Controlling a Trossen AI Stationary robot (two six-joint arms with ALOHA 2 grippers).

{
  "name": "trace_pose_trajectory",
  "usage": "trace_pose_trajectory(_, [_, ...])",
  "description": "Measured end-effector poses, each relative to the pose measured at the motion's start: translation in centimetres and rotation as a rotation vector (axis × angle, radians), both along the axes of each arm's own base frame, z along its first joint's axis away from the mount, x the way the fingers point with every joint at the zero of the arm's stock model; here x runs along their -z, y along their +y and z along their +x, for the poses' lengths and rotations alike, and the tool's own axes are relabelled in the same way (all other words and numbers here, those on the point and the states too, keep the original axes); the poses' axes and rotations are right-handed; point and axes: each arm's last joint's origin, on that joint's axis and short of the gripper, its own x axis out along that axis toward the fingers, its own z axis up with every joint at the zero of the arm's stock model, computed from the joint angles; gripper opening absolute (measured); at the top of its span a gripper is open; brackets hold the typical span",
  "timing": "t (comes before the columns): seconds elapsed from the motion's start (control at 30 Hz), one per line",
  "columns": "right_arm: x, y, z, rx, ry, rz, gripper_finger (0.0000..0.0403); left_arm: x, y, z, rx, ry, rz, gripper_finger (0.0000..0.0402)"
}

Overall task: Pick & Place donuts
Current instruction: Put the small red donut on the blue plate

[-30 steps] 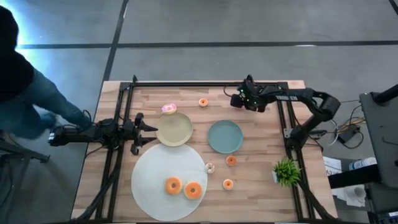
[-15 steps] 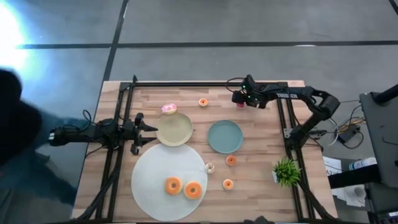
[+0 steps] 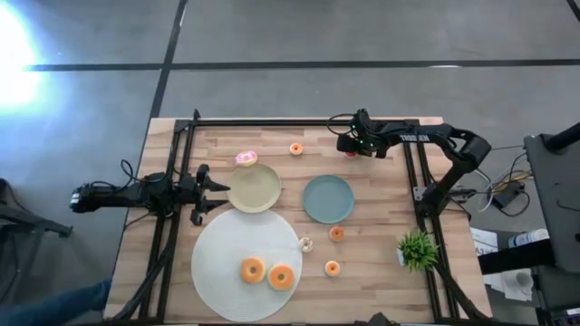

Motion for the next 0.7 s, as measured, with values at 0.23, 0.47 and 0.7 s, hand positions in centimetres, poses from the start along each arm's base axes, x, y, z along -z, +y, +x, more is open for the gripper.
trace_pose_trajectory(0.23, [-0.5, 0.3, -0.1, -0.080, -0.014, 0.011, 0.0018, 0.0, 0.0, 0.0, 0.000, 0.000, 0.000, 0.0172])
trace_pose_trajectory(0.47, [-3.6, 3.9, 1.0, -0.251, -0.117, 0.056, 0.0014, 0.0, 0.0, 0.0, 0.000, 0.000, 0.000, 0.0172])
trace_pose_trajectory(0.7, [-5.6, 9.6, 2.7, -0.439, -0.188, 0.125, 0.0013, 0.0, 0.0, 0.0, 0.000, 0.000, 0.000, 0.0172])
